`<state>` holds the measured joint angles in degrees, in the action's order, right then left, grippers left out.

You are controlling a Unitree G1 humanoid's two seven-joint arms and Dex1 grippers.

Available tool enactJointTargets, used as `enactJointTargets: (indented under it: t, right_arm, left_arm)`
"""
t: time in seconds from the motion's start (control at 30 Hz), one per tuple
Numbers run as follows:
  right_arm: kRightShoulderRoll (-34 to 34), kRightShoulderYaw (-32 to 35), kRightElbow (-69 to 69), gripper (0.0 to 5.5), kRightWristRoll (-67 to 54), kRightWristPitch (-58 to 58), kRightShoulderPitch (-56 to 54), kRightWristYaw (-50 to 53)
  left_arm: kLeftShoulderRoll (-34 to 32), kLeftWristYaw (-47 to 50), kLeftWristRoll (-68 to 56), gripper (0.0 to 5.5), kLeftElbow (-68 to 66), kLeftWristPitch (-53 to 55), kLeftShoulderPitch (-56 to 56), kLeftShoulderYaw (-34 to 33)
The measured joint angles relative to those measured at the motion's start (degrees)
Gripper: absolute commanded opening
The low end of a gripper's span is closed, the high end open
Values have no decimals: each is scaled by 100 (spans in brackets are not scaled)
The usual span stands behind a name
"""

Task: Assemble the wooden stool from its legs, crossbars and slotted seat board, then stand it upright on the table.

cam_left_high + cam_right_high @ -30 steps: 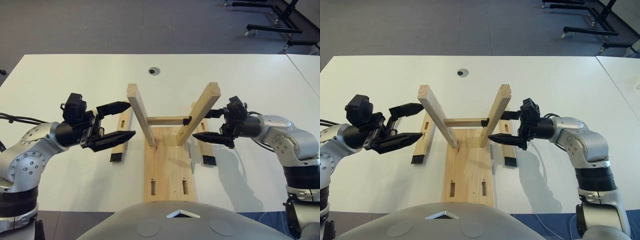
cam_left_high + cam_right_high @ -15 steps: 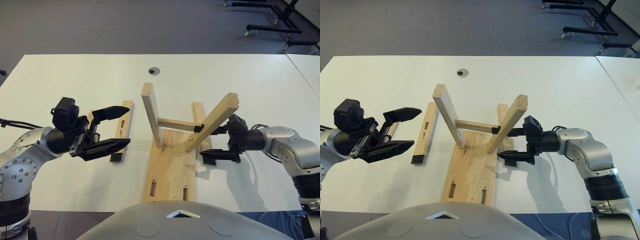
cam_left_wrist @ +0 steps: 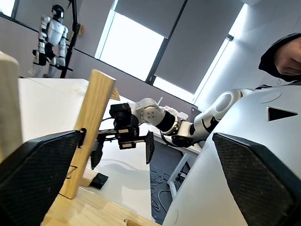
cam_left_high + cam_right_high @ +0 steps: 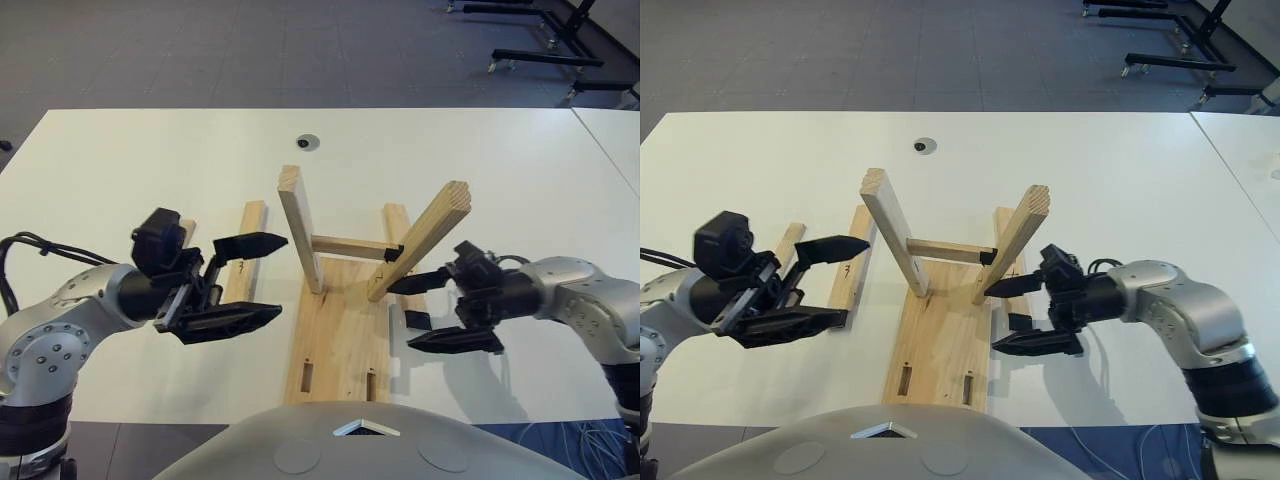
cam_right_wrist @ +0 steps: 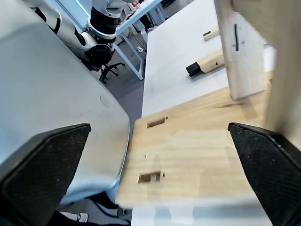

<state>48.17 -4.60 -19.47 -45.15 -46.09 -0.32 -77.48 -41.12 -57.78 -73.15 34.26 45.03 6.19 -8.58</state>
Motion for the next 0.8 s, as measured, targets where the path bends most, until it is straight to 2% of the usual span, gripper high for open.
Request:
enactJointTargets:
  t: [0.13, 0.43, 0.8]
  right_arm:
    - [-375, -322, 211, 540, 171, 106, -187, 214]
    - [-636, -722, 789, 540, 468, 278, -813, 100]
    - [-927, -931, 1986, 540, 1044, 760, -1600, -210]
  left_arm:
    - [63, -69, 376, 514, -460, 158, -452, 598]
    - [158, -448, 1491, 514, -1732, 155, -1309, 1208]
    - [423, -762, 2466, 514, -2639, -442, -2042, 1215]
